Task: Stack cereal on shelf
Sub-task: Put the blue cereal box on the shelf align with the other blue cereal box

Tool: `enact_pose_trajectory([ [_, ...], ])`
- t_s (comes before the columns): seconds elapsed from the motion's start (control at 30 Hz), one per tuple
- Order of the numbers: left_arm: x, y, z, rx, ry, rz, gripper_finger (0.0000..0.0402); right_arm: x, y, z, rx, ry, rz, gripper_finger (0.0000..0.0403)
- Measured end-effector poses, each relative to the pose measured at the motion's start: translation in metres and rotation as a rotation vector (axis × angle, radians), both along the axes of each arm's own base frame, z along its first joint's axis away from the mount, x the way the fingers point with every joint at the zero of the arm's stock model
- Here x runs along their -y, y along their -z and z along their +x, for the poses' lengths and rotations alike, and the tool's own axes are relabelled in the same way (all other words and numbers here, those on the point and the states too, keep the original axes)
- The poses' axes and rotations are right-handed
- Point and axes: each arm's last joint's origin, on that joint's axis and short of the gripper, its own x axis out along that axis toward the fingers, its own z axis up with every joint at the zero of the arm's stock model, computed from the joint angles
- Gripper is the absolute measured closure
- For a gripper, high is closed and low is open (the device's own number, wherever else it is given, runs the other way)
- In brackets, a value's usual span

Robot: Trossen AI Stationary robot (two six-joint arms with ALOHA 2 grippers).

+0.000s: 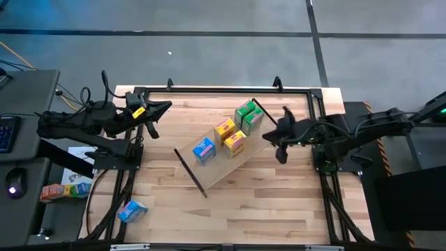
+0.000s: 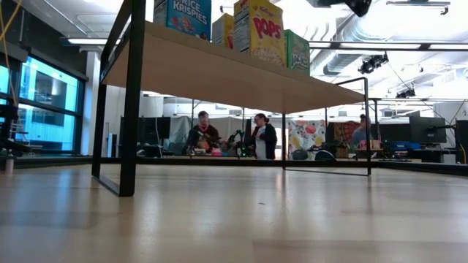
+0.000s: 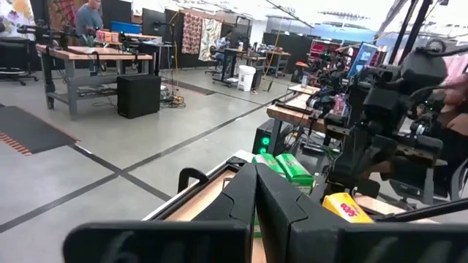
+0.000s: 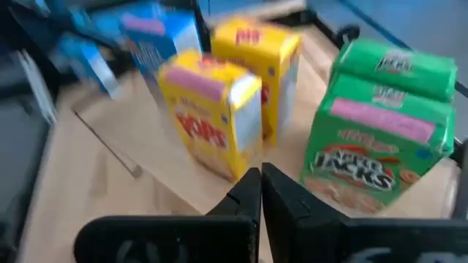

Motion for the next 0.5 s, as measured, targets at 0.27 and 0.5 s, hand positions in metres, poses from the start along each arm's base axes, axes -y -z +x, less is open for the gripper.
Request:
enact_pose_trajectory([
  [0.27, 0.0, 0.0, 0.0, 0.0, -0.005, 0.002, 0.0401, 0.004, 0.014, -0.016, 0.39, 0.006, 0.085, 0.0403],
  [0.5, 0.0, 0.0, 0.0, -0.015, 0.002, 0.033, 0.04, 0.006, 0.018, -0.017, 0.55, 0.066, 0.091, 0.0403],
])
